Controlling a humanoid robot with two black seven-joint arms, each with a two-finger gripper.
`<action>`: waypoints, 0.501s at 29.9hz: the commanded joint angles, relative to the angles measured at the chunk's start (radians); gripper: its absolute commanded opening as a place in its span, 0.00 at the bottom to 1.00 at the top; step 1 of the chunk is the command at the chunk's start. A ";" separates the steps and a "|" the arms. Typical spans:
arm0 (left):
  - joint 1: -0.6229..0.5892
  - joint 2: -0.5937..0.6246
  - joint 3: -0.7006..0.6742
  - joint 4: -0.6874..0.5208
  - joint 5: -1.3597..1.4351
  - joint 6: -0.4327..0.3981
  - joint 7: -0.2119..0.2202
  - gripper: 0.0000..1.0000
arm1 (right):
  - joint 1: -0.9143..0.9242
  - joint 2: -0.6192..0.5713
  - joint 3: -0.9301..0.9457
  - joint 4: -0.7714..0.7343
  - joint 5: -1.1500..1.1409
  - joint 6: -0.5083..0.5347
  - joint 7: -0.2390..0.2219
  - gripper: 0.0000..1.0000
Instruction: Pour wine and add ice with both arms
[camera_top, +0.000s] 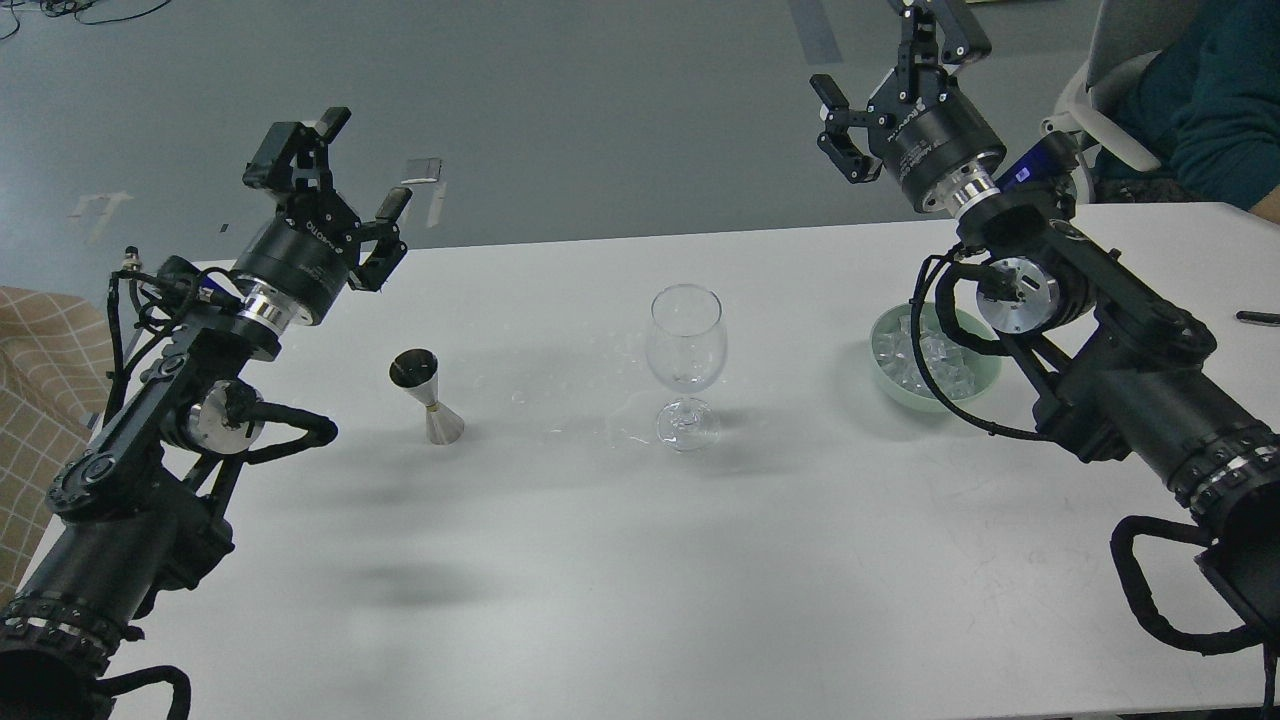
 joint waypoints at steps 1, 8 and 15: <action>0.000 -0.007 0.000 0.000 0.001 0.000 0.002 1.00 | -0.001 0.000 0.000 0.000 0.000 0.000 0.002 1.00; 0.000 -0.009 -0.002 -0.002 -0.004 0.000 0.011 1.00 | -0.004 0.002 0.000 0.000 0.000 0.000 0.018 1.00; 0.001 -0.013 -0.002 -0.009 -0.005 0.000 0.011 1.00 | -0.007 0.002 0.000 0.000 0.000 0.000 0.018 1.00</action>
